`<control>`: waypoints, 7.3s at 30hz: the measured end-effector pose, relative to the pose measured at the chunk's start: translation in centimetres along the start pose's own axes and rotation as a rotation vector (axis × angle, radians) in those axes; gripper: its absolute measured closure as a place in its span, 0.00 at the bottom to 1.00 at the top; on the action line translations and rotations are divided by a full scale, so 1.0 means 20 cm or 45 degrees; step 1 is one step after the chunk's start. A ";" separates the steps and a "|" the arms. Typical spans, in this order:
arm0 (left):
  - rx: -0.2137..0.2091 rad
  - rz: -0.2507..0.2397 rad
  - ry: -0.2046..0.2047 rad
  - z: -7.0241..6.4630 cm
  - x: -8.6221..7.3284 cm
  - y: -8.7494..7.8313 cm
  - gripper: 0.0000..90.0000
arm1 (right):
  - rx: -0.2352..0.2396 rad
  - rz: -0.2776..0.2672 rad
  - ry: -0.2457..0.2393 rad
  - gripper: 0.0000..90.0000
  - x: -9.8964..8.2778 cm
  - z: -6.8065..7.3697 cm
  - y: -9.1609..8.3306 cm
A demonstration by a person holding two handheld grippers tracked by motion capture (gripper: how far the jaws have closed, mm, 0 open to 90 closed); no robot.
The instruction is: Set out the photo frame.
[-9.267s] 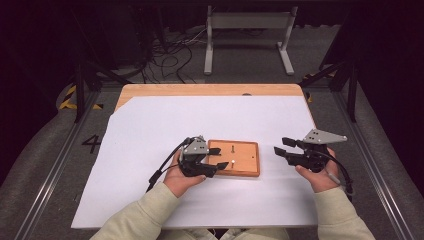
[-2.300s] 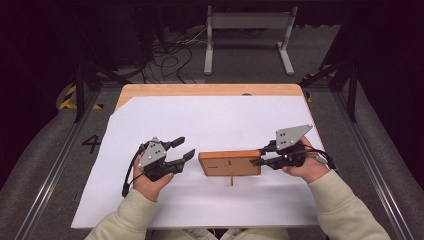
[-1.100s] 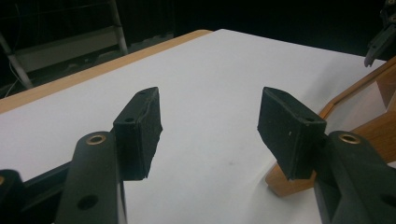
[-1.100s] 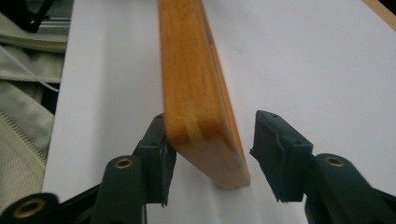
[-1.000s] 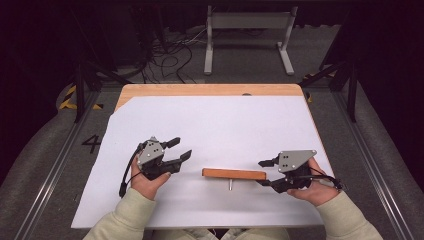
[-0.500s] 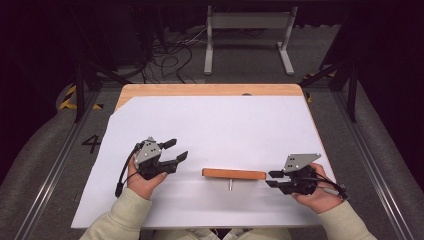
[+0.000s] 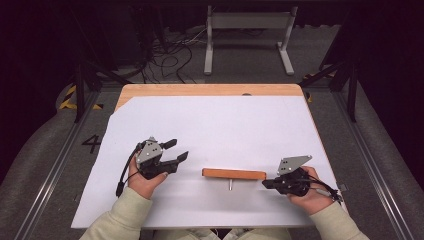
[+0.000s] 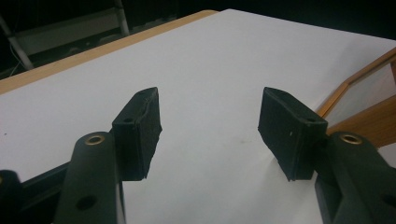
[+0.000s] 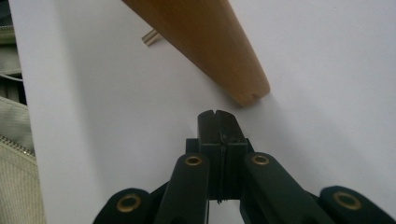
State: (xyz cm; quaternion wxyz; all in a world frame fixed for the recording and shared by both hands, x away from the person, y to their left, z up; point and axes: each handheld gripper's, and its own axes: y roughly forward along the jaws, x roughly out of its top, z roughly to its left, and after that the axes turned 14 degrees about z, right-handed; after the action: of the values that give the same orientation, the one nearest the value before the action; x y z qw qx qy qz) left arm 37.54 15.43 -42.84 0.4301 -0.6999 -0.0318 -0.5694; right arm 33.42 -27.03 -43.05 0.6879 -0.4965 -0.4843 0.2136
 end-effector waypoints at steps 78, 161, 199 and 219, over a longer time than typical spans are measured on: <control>0.019 0.148 -0.035 0.05 -0.06 0.00 0.37 | 0.146 -0.131 0.411 1.00 0.63 -0.46 0.38; 0.032 0.211 -0.038 0.04 -0.05 -0.02 0.38 | 0.169 0.128 0.545 0.39 0.79 -0.10 0.14; 0.044 0.192 -0.037 0.04 -0.05 -0.03 0.38 | 0.248 0.244 0.566 0.84 0.81 -0.13 0.03; 0.050 0.193 -0.043 0.05 -0.06 -0.04 0.38 | 0.077 0.470 -0.099 0.84 0.95 -0.12 -0.18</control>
State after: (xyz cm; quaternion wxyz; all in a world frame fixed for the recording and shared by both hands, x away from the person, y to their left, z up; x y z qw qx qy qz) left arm 37.51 17.09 -43.42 0.4851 -0.7011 0.0029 -0.5225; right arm 43.18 -14.84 -31.33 0.6324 -0.5473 -0.4048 0.3697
